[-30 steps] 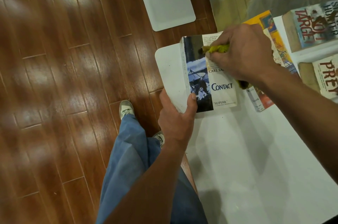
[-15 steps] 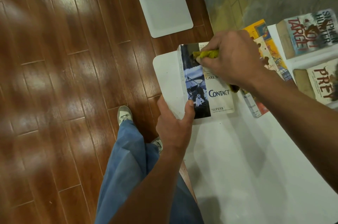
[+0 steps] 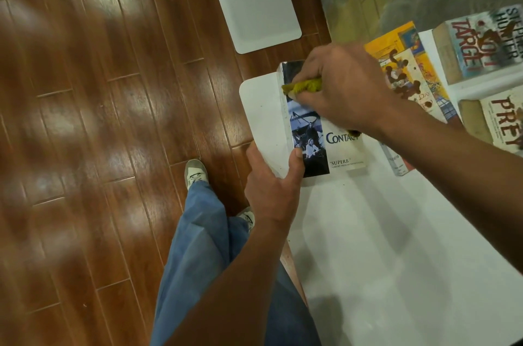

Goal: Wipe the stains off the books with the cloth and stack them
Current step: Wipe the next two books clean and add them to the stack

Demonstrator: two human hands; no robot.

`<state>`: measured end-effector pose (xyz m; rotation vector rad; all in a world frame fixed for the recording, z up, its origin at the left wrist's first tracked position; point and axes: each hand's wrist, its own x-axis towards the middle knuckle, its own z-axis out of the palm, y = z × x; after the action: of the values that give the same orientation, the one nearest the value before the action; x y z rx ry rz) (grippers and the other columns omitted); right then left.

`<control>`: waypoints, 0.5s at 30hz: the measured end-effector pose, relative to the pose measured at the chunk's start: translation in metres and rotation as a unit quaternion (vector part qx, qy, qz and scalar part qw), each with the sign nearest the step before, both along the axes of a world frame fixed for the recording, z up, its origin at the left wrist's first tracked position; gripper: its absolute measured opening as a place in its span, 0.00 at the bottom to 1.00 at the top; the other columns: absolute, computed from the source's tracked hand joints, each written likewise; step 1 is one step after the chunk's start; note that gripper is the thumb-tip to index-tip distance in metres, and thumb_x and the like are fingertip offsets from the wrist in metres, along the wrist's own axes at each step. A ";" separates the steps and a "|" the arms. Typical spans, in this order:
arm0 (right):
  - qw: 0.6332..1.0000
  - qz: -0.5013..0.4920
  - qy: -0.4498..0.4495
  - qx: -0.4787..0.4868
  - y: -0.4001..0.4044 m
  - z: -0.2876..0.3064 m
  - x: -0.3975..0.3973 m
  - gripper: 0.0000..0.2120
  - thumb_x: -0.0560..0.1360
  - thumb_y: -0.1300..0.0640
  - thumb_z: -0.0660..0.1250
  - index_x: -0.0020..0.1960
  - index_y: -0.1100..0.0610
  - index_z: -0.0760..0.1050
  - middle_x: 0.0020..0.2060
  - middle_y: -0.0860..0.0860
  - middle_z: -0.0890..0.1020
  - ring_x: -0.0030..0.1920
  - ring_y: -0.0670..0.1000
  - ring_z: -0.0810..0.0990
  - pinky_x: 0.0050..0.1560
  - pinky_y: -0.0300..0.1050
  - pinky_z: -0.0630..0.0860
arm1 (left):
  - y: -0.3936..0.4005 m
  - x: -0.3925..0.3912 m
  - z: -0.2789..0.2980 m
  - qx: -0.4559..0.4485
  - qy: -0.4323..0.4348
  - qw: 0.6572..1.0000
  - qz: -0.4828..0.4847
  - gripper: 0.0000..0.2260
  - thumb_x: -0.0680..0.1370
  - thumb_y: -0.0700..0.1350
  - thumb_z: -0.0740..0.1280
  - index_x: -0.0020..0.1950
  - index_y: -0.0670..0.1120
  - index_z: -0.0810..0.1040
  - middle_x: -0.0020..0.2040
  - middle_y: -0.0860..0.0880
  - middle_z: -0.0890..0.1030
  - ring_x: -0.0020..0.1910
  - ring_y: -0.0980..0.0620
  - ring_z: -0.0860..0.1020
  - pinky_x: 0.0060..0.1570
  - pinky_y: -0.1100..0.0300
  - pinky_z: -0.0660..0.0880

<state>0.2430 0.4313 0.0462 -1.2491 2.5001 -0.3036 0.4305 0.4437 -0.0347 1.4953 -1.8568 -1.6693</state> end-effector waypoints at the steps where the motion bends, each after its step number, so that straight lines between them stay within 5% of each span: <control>1: 1.000 0.008 0.000 0.005 -0.001 0.001 -0.001 0.10 0.73 0.47 0.74 0.53 0.48 0.85 0.47 0.48 0.85 0.46 0.53 0.80 0.44 0.53 0.80 | 0.000 0.000 -0.001 0.000 0.000 1.000 0.001 0.32 0.71 0.71 0.61 0.67 0.52 0.66 0.58 0.56 0.80 0.51 0.58 0.80 0.44 0.74 0.73; 5: 0.997 -0.057 0.034 -0.032 -0.007 -0.003 -0.019 0.10 0.74 0.46 0.72 0.53 0.47 0.86 0.46 0.49 0.85 0.46 0.53 0.81 0.43 0.51 0.79 | 0.000 0.000 0.000 -0.002 0.005 1.000 0.002 0.33 0.71 0.70 0.61 0.68 0.51 0.66 0.57 0.57 0.80 0.50 0.60 0.80 0.42 0.76 0.72; 9: 0.999 0.048 -0.011 0.001 -0.008 0.004 -0.014 0.10 0.74 0.48 0.73 0.54 0.48 0.85 0.50 0.48 0.84 0.48 0.52 0.80 0.45 0.52 0.78 | -0.001 -0.001 0.001 -0.002 0.008 1.000 0.001 0.32 0.71 0.70 0.61 0.68 0.51 0.66 0.56 0.60 0.78 0.48 0.67 0.78 0.41 0.79 0.71; 15: 0.998 0.063 -0.004 -0.014 -0.011 0.000 -0.023 0.10 0.74 0.47 0.73 0.53 0.48 0.86 0.47 0.48 0.83 0.47 0.53 0.79 0.43 0.54 0.77 | 0.001 0.000 0.001 -0.006 0.011 1.000 0.000 0.32 0.72 0.69 0.62 0.70 0.52 0.65 0.56 0.61 0.78 0.47 0.69 0.77 0.42 0.79 0.71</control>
<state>0.2196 0.4199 0.0465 -1.4062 2.4058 -0.3140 0.4307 0.4442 -0.0341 1.4654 -1.8517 -1.6659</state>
